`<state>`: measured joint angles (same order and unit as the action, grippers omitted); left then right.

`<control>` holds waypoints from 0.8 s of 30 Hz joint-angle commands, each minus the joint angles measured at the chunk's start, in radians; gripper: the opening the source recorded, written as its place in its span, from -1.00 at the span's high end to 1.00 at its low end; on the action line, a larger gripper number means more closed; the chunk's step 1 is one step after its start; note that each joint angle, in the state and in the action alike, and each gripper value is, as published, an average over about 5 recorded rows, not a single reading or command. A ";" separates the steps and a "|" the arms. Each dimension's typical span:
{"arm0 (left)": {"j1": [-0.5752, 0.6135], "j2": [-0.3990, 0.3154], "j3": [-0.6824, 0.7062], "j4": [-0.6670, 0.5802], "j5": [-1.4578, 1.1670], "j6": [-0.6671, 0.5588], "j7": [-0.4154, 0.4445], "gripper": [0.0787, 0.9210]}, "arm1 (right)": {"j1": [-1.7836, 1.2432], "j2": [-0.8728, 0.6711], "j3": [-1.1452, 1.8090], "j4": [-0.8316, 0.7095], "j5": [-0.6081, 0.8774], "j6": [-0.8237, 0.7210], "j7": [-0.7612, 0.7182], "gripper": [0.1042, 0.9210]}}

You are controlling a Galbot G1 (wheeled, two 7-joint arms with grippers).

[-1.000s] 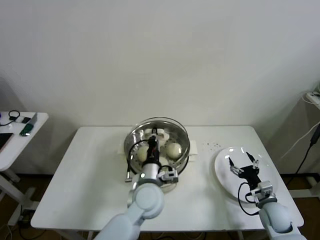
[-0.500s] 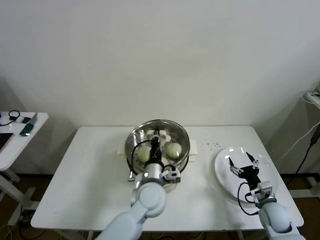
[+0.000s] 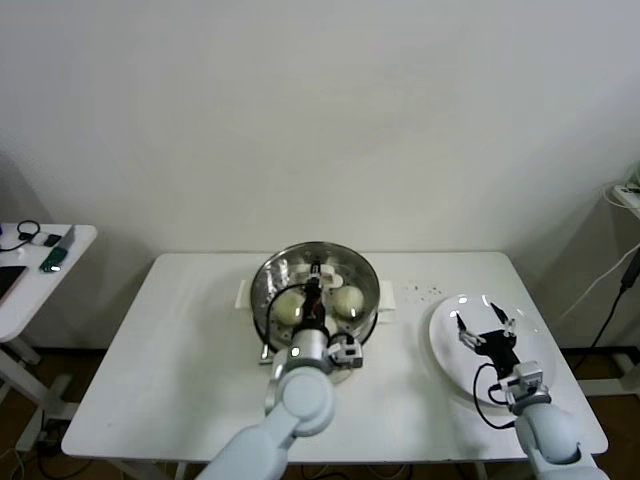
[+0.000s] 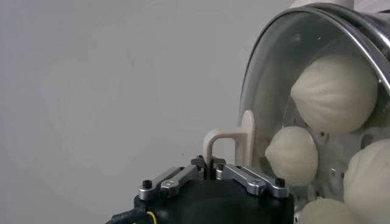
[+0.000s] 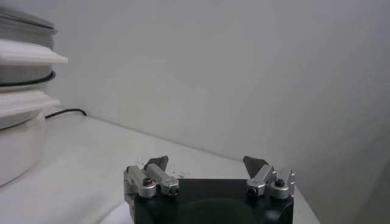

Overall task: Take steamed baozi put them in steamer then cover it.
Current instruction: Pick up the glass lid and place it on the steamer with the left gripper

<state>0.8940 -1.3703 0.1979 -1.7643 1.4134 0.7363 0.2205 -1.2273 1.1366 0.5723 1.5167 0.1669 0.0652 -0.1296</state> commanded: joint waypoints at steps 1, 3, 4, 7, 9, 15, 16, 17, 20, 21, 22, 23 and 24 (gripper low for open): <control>-0.002 -0.003 0.004 0.010 0.016 0.019 -0.010 0.85 | 0.001 0.007 0.002 0.000 -0.003 0.002 -0.002 -0.76; -0.002 -0.004 0.004 0.013 0.020 0.017 -0.016 0.85 | 0.000 0.010 0.004 0.000 -0.003 0.003 -0.003 -0.76; -0.002 -0.004 0.004 0.015 0.021 0.016 -0.019 0.85 | 0.000 0.011 0.005 -0.001 -0.003 0.003 -0.004 -0.76; 0.000 -0.004 0.004 0.019 0.024 0.012 -0.024 0.85 | -0.002 0.012 0.008 -0.002 -0.004 0.005 -0.007 -0.76; -0.001 -0.005 0.006 0.022 0.023 0.011 -0.025 0.85 | -0.003 0.013 0.011 -0.003 -0.004 0.006 -0.009 -0.76; -0.005 -0.002 0.015 0.025 0.016 0.013 -0.028 0.85 | -0.007 0.016 0.017 -0.003 -0.004 0.008 -0.013 -0.76; -0.006 -0.002 0.016 0.027 0.016 0.012 -0.029 0.85 | -0.008 0.017 0.018 -0.004 -0.005 0.009 -0.014 -0.76; -0.008 -0.002 0.018 0.029 0.015 0.012 -0.031 0.85 | -0.009 0.018 0.019 -0.004 -0.005 0.010 -0.014 -0.76; -0.012 -0.002 0.022 0.035 0.010 0.012 -0.032 0.85 | -0.010 0.020 0.021 -0.005 -0.006 0.011 -0.016 -0.76; -0.012 -0.002 0.024 0.037 0.008 0.012 -0.032 0.85 | -0.010 0.020 0.022 -0.005 -0.006 0.010 -0.017 -0.76; -0.012 -0.001 0.026 0.038 0.008 0.012 -0.032 0.85 | -0.009 0.019 0.022 -0.006 -0.006 0.010 -0.017 -0.76; -0.012 -0.001 0.028 0.040 0.008 0.013 -0.032 0.85 | -0.008 0.019 0.021 -0.006 -0.006 0.010 -0.017 -0.76; -0.012 0.000 0.029 0.041 0.008 0.012 -0.032 0.85 | -0.007 0.018 0.021 -0.005 -0.005 0.010 -0.017 -0.76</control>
<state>0.8813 -1.3733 0.2196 -1.7294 1.4259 0.7371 0.1922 -1.2370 1.1548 0.5925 1.5104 0.1619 0.0752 -0.1457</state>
